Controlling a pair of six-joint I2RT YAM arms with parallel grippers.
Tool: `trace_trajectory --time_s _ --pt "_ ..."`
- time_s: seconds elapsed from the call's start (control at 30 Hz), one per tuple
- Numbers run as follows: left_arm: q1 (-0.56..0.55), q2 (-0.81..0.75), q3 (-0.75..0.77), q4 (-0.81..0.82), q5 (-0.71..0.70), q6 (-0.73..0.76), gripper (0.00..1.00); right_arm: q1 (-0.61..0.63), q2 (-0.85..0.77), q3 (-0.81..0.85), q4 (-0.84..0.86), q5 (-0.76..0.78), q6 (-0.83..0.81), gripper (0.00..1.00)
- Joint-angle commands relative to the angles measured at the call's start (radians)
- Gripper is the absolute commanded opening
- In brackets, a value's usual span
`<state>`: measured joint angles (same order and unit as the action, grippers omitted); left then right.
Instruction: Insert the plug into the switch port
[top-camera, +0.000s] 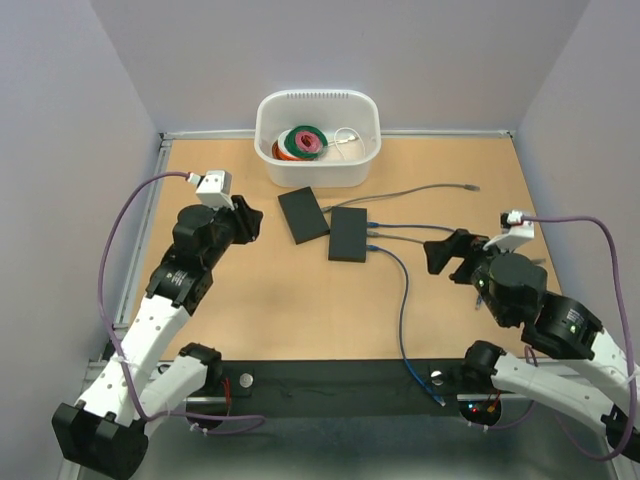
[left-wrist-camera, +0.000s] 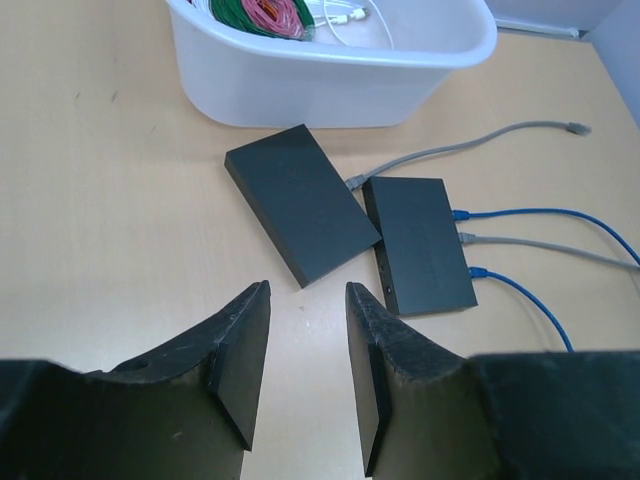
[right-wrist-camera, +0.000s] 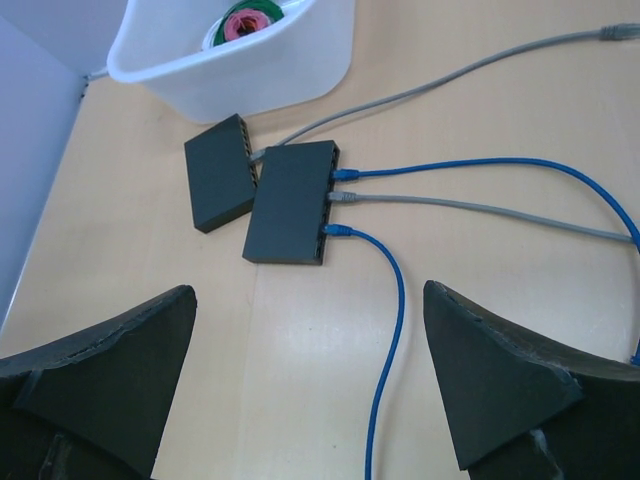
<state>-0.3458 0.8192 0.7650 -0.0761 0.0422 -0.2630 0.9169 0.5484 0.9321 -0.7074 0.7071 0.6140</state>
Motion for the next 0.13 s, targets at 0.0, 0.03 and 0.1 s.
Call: trace_trajectory --time_s 0.0,0.03,0.1 --pt "-0.005 -0.029 -0.012 0.035 -0.022 0.016 0.47 -0.001 0.002 -0.030 -0.014 0.016 0.004 1.00" --pt "-0.004 -0.032 -0.013 0.033 -0.024 0.016 0.47 -0.001 0.014 -0.029 -0.018 0.017 0.000 1.00" --pt "-0.005 -0.035 -0.013 0.033 -0.027 0.015 0.47 -0.001 0.025 -0.027 -0.027 0.025 0.012 1.00"
